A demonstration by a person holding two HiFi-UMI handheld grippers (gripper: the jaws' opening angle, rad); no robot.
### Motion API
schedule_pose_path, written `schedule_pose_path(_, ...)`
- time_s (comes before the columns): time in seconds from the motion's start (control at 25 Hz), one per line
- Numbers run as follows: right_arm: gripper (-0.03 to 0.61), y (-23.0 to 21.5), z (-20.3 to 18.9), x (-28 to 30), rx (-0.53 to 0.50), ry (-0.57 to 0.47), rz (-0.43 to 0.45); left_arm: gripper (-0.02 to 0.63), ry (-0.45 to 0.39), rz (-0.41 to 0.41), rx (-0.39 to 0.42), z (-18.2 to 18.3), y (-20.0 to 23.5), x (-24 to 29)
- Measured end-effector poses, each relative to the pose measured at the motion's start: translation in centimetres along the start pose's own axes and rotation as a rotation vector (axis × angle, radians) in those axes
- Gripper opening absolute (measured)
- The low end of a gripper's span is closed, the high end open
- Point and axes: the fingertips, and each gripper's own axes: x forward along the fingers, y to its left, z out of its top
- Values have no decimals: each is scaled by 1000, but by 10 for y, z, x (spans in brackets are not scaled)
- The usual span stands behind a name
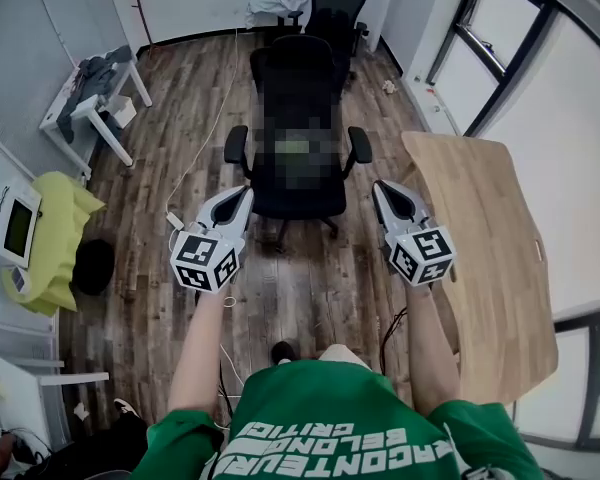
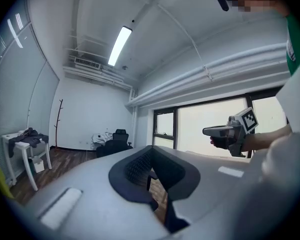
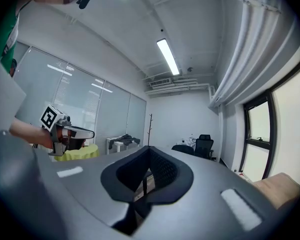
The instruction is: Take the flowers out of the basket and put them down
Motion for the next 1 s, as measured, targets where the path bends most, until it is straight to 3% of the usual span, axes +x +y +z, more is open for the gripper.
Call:
schedule_pose_path(0.4, 6, -17, -26, 46, 32, 38, 3, 17, 38, -23, -5, -21, 30, 39)
schedule_pose_path(1.0, 6, -114, -35, 229, 17, 50, 153, 17, 75, 28, 4, -13, 119, 190)
